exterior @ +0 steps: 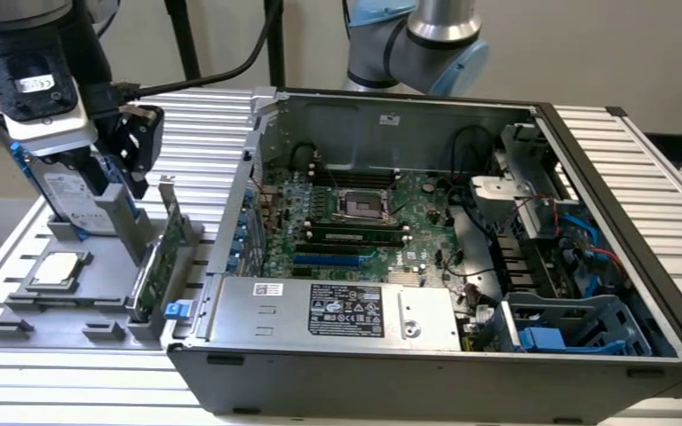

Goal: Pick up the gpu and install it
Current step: 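Pick up the gpu and move the gpu toward the slot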

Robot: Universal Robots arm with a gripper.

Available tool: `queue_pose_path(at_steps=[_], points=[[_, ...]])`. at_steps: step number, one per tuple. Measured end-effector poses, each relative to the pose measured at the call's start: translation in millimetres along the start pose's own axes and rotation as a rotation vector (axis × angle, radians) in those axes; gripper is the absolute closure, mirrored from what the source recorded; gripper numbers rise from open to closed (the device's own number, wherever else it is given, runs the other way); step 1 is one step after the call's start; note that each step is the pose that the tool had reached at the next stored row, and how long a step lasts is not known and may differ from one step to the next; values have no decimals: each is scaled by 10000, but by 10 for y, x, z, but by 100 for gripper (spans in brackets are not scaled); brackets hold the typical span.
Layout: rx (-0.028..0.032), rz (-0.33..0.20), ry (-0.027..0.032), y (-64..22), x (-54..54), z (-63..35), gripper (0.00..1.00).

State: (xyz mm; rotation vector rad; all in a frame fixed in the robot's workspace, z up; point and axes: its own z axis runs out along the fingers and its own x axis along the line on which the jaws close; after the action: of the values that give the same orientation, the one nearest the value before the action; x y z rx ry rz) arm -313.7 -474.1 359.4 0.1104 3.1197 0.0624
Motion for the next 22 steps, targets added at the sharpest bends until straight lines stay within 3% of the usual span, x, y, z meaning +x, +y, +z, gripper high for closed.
queue_pose_path(at_steps=[22], points=[[0,-1,-1,-18,24,399,52]])
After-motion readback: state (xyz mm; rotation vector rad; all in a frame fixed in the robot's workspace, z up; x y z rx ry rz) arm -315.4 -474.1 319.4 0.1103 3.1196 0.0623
